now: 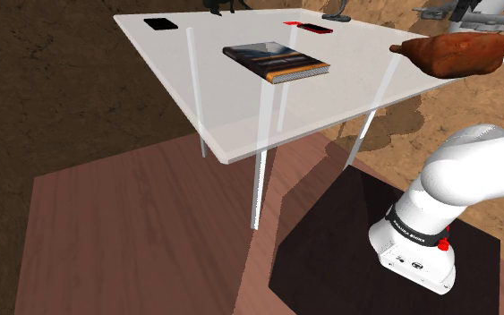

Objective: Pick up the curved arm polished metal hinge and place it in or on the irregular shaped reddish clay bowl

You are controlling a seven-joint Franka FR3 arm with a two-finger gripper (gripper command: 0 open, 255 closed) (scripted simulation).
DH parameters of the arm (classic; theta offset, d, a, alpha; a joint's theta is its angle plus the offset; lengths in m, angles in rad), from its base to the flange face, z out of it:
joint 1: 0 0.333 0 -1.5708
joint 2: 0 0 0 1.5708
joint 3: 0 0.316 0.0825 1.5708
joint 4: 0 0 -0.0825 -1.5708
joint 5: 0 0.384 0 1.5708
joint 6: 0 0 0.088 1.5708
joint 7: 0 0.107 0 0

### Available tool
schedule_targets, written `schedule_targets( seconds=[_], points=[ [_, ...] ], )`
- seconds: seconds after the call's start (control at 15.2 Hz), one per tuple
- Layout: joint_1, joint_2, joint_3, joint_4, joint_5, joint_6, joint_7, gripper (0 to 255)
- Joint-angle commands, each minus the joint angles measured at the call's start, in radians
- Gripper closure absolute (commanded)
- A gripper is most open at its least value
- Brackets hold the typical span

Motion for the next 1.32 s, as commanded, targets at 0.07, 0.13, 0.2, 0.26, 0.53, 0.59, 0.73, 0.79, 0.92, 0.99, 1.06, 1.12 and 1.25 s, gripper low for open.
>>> schedule_targets(
  seconds=[0.07,0.13,0.2,0.26,0.53,0.59,0.73,0.79,0.92,0.99,1.06,1.12,1.25],
  points=[
    [0.000,0.000,0.000,0.000,0.000,0.000,0.000,255],
    [0.000,0.000,0.000,0.000,0.000,0.000,0.000,0],
    [0.000,0.000,0.000,0.000,0.000,0.000,0.000,0],
    [0.000,0.000,0.000,0.000,0.000,0.000,0.000,0],
    [0.005,0.022,0.002,0.050,0.005,-0.027,-0.005,0],
    [0.009,0.046,0.004,0.101,0.010,-0.056,-0.010,0],
    [0.017,0.091,0.005,0.198,0.017,-0.107,-0.022,0],
    [0.017,0.091,0.005,0.198,0.017,-0.107,-0.022,0],
    [0.017,0.091,0.005,0.198,0.017,-0.107,-0.022,0],
    [0.017,0.091,0.005,0.198,0.017,-0.107,-0.022,0],
    [0.017,0.091,0.005,0.198,0.017,-0.107,-0.022,0],
    [0.017,0.091,0.005,0.198,0.017,-0.107,-0.022,0],
    [0.017,0.091,0.005,0.198,0.017,-0.107,-0.022,0]
  ],
)
